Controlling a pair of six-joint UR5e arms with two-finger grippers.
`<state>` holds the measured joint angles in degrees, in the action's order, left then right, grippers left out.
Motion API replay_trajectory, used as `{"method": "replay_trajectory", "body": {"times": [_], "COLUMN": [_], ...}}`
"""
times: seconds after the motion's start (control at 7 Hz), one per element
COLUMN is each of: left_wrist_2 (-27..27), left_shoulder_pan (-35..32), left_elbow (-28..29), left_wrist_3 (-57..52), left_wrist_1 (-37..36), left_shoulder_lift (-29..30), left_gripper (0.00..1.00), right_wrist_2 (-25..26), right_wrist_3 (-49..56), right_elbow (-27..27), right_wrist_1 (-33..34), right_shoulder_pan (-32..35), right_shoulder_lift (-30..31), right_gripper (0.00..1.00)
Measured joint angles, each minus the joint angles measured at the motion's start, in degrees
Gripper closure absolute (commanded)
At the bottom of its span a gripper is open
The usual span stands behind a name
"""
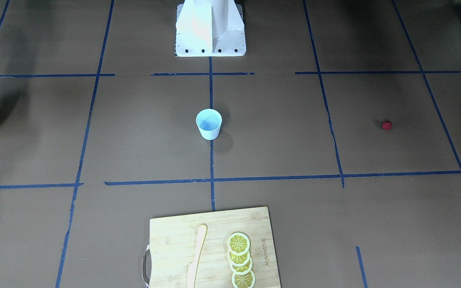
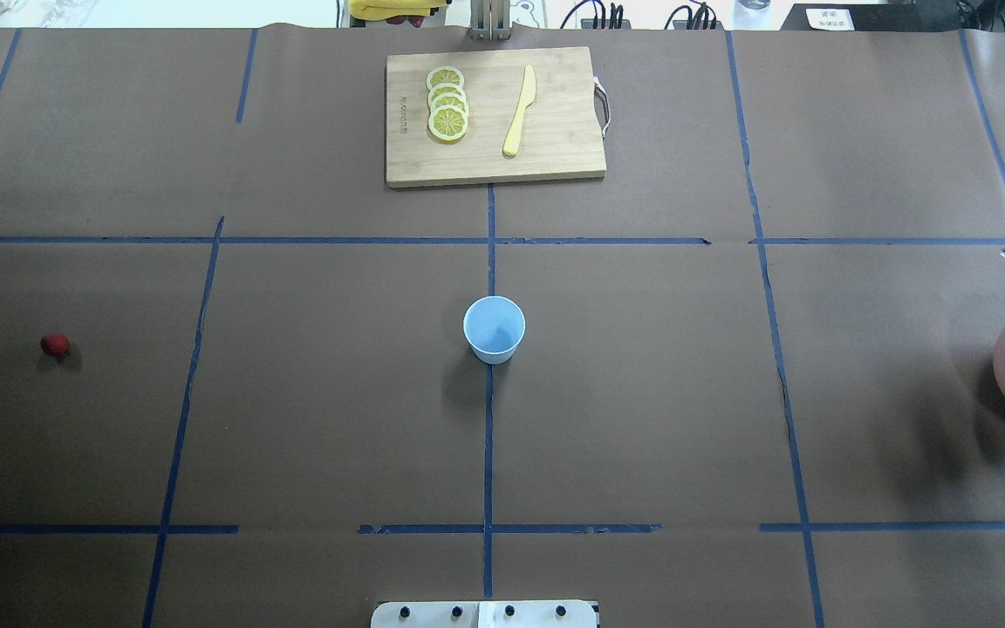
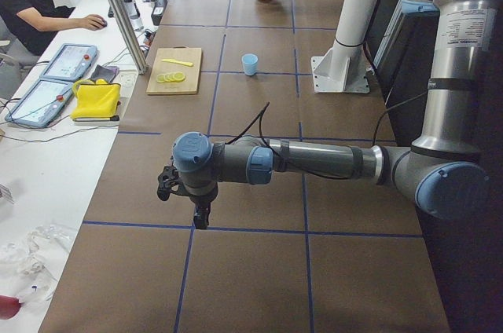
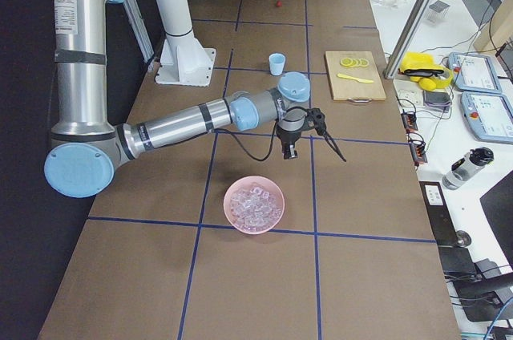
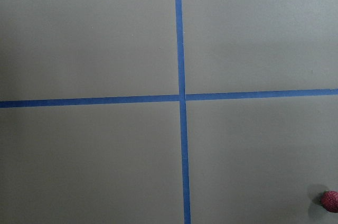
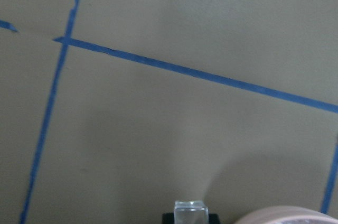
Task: Put ice and strawberries in cup
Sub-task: 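Carry the ice cube with the right gripper over the blue cup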
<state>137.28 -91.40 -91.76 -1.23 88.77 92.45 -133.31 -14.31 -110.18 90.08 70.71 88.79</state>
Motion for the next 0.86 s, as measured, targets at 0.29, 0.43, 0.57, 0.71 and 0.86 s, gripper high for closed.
{"method": "replay_trajectory", "body": {"times": [0.29, 0.43, 0.57, 0.71, 0.86], "left_wrist_2": [0.1, 0.1, 0.1, 0.2, 0.2], "left_shoulder_pan": [0.0, 0.1, 0.1, 0.1, 0.1], "left_elbow": [0.0, 0.0, 0.1, 0.3, 0.5], "left_wrist_3": [0.0, 0.0, 0.0, 0.0, 0.0], "left_wrist_1": [0.0, -0.1, -0.1, -0.2, -0.2], "left_shoulder_lift": [-0.1, -0.1, -0.1, -0.1, -0.1], "left_gripper": [0.00, 0.00, 0.00, 0.00, 0.00], "right_wrist_2": [-0.6, 1.3, 5.1, 9.7, 14.3], "right_wrist_3": [-13.4, -23.1, -32.4, -40.2, -45.8], "right_elbow": [0.5, 2.0, 4.2, 6.8, 9.1], "right_wrist_1": [1.5, 1.6, 1.5, 1.4, 1.3], "right_shoulder_pan": [-8.4, -14.4, -20.4, -25.9, -30.8], "right_shoulder_lift": [-10.1, -16.9, -23.6, -29.9, -34.8], "right_gripper": [1.00, 1.00, 1.00, 1.00, 1.00]}}
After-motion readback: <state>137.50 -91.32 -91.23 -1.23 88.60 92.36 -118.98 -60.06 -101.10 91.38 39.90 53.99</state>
